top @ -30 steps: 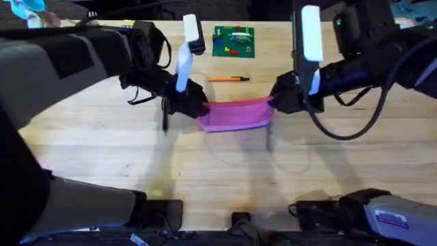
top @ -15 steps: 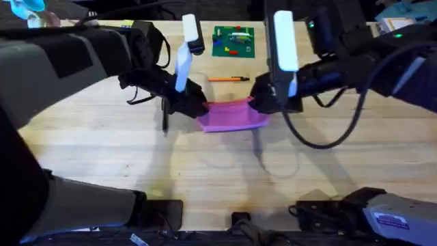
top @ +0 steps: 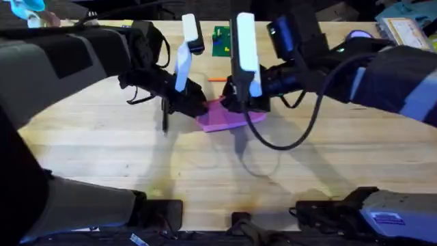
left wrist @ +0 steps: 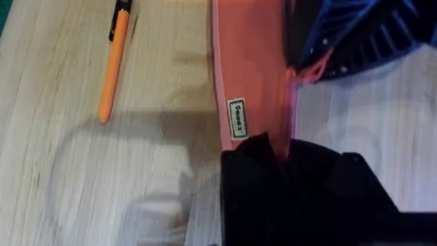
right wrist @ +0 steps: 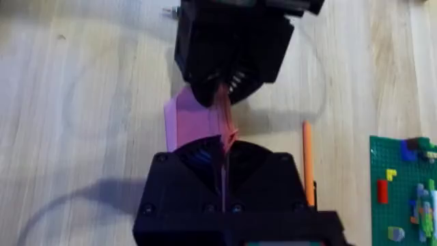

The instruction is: Unzip the bag, pick up the pens from the table one at a time and place them inside, then zip the bag closed.

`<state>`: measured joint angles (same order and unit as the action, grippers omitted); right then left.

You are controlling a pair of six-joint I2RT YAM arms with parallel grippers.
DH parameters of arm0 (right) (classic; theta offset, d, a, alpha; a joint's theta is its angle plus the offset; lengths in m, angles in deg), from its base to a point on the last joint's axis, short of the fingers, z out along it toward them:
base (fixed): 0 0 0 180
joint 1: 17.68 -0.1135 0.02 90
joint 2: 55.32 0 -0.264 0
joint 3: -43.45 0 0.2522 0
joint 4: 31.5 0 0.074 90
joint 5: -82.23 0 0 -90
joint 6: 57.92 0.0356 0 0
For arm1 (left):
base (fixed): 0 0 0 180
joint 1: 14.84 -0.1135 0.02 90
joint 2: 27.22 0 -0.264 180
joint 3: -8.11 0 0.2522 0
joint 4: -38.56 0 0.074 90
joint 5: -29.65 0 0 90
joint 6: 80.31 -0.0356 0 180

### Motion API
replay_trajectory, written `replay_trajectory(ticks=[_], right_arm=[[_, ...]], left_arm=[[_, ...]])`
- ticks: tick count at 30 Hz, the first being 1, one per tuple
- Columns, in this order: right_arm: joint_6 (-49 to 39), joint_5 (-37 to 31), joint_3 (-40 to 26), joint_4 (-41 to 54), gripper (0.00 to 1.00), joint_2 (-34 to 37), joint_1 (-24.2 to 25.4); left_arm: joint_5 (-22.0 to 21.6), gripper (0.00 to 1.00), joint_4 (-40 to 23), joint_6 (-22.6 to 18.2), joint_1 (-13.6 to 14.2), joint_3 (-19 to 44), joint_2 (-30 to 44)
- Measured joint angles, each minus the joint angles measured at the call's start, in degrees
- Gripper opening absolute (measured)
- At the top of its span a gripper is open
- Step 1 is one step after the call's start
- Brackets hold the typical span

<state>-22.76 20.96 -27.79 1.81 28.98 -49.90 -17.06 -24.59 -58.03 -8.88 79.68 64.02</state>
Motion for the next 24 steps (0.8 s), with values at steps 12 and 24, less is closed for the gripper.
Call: replay_trajectory(ticks=[12,24], right_arm=[[2.57,-0.67,0.0,-2.42,0.032,0.86,-3.84],[2.75,1.74,-0.07,-4.15,0.966,-1.51,-5.38]], left_arm=[[0.19,0.042,-0.23,0.0,0.0,0.02,0.0],[0.23,0.042,-0.03,0.0,0.17,0.02,0.0]])
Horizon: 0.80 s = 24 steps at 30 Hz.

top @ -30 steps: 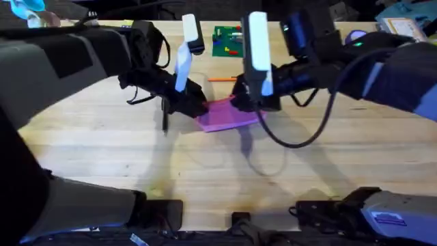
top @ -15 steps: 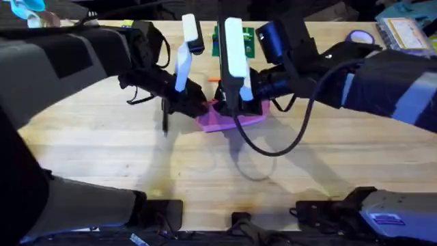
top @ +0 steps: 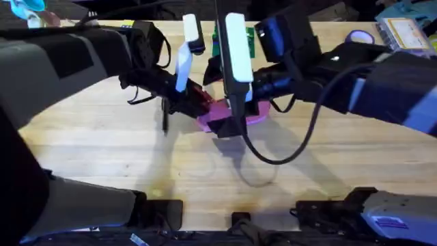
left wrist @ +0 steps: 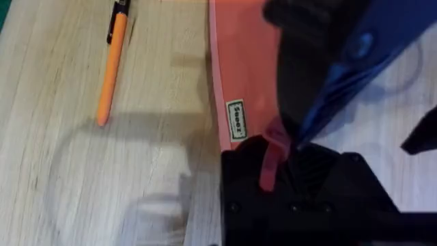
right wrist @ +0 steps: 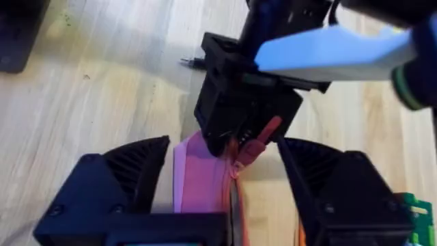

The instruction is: Unzip the bag, pick up the pens from the table one at a time and place them inside, then zip the bag closed.

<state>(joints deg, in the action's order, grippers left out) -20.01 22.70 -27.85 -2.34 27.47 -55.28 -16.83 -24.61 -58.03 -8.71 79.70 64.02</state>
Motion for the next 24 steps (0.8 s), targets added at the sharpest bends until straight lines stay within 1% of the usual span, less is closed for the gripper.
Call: replay_trajectory(ticks=[2,9,15,18,19,20,21,24], right_arm=[[0.03,-0.67,0.0,0.75,0.997,-1.26,0.0],[0.03,-5.2,0.0,3.81,0.997,-7.67,0.0],[0.03,-7.15,-0.02,8.29,0.998,-13.66,0.0],[0.01,-8.26,-0.02,10.25,0.997,-15.55,0.0],[0.03,-8.63,-0.02,10.83,0.997,-16.2,0.0],[0.03,-8.83,-0.02,11.27,0.998,-16.79,0.0],[0.04,-9.0,-0.02,11.81,0.998,-17.35,0.0],[0.46,-9.47,-0.02,13.32,0.998,-18.79,0.0]], left_arm=[[0.0,0.042,0.01,0.0,0.0,0.0,0.0],[0.0,0.042,0.01,0.0,0.0,0.0,0.0],[0.0,0.042,0.01,0.0,0.0,0.0,0.0],[0.0,0.042,-0.01,0.0,0.0,0.0,0.0],[0.0,0.079,0.01,-0.04,0.0,0.0,0.0],[0.11,0.213,0.03,-0.23,0.0,0.0,0.0],[0.32,0.383,-0.01,-0.22,0.0,0.0,0.0],[0.44,0.841,-0.02,-0.24,0.0,0.0,0.0]])
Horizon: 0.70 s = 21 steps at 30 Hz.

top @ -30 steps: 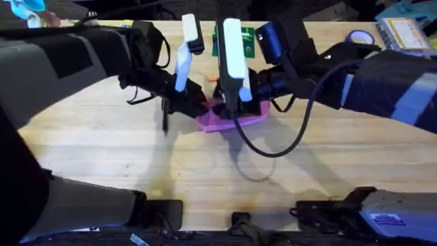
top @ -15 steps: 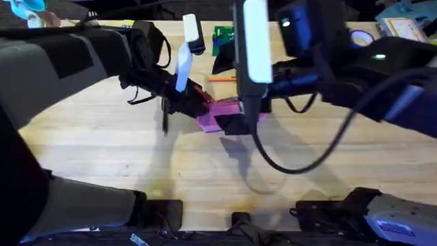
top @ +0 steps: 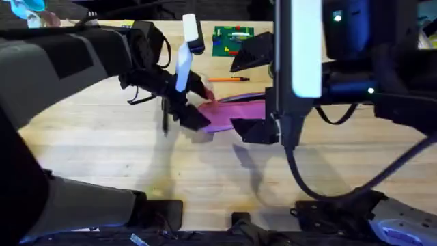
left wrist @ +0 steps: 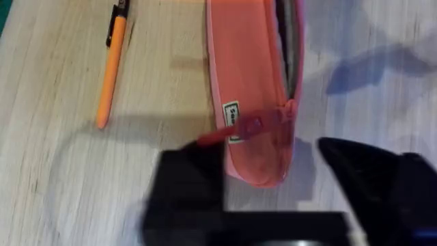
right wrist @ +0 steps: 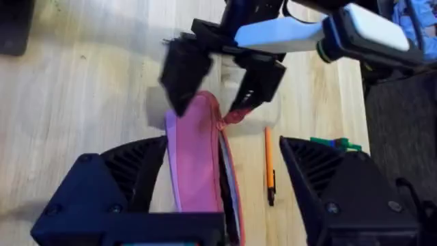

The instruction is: Unzip the bag, pick up the pens from the table one at a time and place them inside, then zip the bag closed.

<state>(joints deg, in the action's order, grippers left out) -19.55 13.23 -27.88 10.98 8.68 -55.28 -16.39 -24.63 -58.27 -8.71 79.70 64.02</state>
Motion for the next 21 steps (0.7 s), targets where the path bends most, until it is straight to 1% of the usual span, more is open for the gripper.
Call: replay_trajectory(ticks=[1,2,4,6,11,15,18,21], right_arm=[[0.42,-0.12,0.0,0.08,0.998,-0.4,0.0],[0.83,-0.25,0.0,0.08,0.998,-0.93,0.0],[1.83,-0.42,0.0,0.77,0.997,-3.32,0.0],[2.01,-0.42,0.0,1.45,0.997,-4.18,0.0],[2.35,-0.44,0.0,3.63,0.998,-4.53,0.0],[2.37,-0.44,0.0,3.64,0.997,-4.52,0.0],[2.42,-0.46,0.0,3.4,0.997,-4.51,0.0],[4.14,-1.16,0.0,3.31,0.995,-4.54,0.0]], left_arm=[[0.0,0.951,-0.04,0.19,0.0,0.0,0.0],[0.0,0.983,-0.04,0.18,0.0,0.0,0.0],[0.02,0.993,-0.02,0.17,0.01,0.0,0.0],[-0.02,0.993,0.0,0.17,0.0,0.0,0.0],[-0.02,0.994,-0.11,0.17,0.0,0.0,0.0],[-0.07,0.994,-1.5,0.19,0.0,0.04,-0.71],[-0.18,0.994,-3.07,0.2,0.0,0.64,-3.77],[-0.22,0.994,-4.85,0.24,-0.07,1.88,-9.16]])
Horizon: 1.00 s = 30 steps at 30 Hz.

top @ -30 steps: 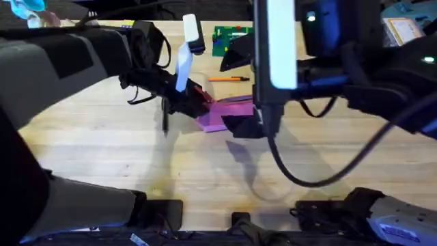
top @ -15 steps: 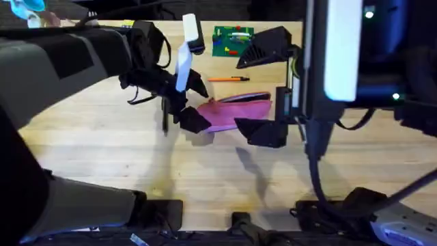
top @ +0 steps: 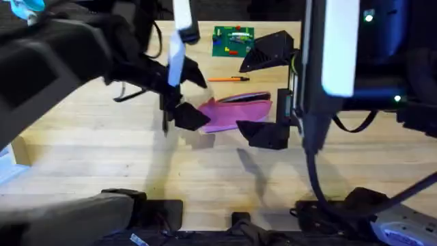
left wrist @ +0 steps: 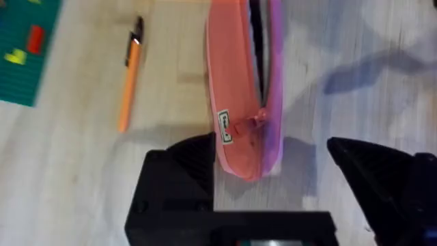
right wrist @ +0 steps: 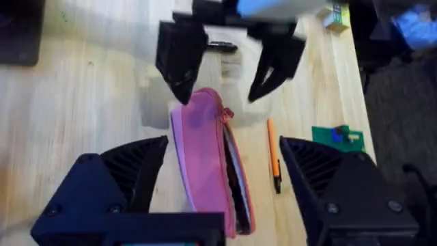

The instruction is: Unzip the bag, pick up the pens from the table one at a time and place them inside, then zip the bag closed.

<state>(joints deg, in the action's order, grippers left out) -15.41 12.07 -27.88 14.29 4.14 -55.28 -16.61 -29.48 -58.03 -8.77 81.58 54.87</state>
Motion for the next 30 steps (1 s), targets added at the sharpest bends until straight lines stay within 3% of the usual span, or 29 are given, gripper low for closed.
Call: replay_trajectory(ticks=[1,4,15,23,30], right_arm=[[3.37,-0.85,-0.04,-0.09,0.994,0.11,0.36],[6.66,-1.24,-0.87,0.02,0.995,1.3,0.95],[9.66,-2.02,-12.8,10.06,0.995,11.31,3.47],[2.17,-4.65,-20.18,18.55,0.995,16.65,4.63],[-2.72,-5.61,-20.2,19.12,0.996,19.41,4.63]], left_arm=[[0.02,0.994,-3.05,-0.02,-0.88,0.81,-5.8],[0.0,0.994,-6.45,-0.02,-2.78,1.01,-10.31],[-0.02,0.993,-12.81,-0.02,-10.42,1.01,-19.02],[-0.02,0.994,-16.62,0.0,-11.8,1.01,-21.33],[-0.02,0.994,-16.68,-0.02,-11.8,1.01,-21.33]])
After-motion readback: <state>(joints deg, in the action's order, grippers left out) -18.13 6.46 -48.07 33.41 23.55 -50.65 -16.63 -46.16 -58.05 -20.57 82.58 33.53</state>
